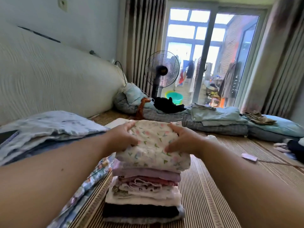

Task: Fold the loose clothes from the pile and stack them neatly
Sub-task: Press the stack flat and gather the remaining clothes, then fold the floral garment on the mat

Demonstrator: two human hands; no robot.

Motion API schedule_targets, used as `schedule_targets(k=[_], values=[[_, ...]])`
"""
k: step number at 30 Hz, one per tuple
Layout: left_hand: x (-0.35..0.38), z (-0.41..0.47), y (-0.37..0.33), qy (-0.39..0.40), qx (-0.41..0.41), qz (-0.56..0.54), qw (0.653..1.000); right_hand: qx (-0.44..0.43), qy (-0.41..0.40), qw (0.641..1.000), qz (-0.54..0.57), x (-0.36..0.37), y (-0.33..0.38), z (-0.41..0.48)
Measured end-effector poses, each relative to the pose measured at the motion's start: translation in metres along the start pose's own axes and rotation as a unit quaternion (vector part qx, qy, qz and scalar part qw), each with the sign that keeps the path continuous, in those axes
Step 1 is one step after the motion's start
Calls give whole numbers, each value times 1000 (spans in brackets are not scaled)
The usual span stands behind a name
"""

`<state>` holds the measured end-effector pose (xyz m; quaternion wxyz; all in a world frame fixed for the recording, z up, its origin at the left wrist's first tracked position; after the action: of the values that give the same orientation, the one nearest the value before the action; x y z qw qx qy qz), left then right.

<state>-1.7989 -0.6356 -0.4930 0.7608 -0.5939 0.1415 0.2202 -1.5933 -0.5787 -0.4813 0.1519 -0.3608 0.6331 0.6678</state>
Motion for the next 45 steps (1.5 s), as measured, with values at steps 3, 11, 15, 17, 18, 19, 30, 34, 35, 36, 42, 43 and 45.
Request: schedule_targets(k=[3, 11, 15, 17, 18, 19, 30, 34, 35, 36, 42, 43, 45], values=[[13, 16, 30, 16, -31, 120, 992, 3, -38, 997, -64, 17, -19, 34], [51, 18, 69, 178, -54, 408, 894, 28, -11, 946, -323, 57, -57, 55], [41, 20, 70, 161, -96, 407, 894, 30, -19, 950, -310, 50, -54, 48], [30, 20, 61, 115, -105, 386, 909, 32, -44, 965, -258, 38, -50, 41], [27, 19, 57, 105, -99, 390, 909, 33, -57, 970, -236, 33, -48, 36], [24, 17, 48, 94, -91, 393, 910, 29, -70, 972, -224, 26, -44, 28], [189, -77, -150, 118, 241, 366, 891, -32, -250, 926, -282, -70, -87, -179], [304, -131, -214, 160, 323, 369, 857, 67, -275, 914, -291, -126, -187, -278], [335, -146, -227, 174, 337, 362, 851, 94, -279, 911, -289, -141, -214, -304], [368, -161, -239, 193, 350, 350, 847, 123, -281, 909, -283, -157, -243, -330], [538, -229, -274, 300, 387, 334, 805, 288, -261, 875, -287, -227, -389, -439], [559, -233, -275, 312, 388, 338, 799, 307, -254, 872, -286, -234, -406, -448], [601, -240, -275, 335, 393, 349, 782, 338, -239, 865, -282, -241, -442, -460]])
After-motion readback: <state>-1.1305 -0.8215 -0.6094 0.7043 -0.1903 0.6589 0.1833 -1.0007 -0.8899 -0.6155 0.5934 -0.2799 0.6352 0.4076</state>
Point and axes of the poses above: each hand's wrist, its own z-axis towards the middle knuckle, its own x-axis out of the palm, y = z × x, the point moved 8 cm from there along z, towards the middle knuckle, and after that the axes turned 9 degrees about x, right-handed, at the moved point
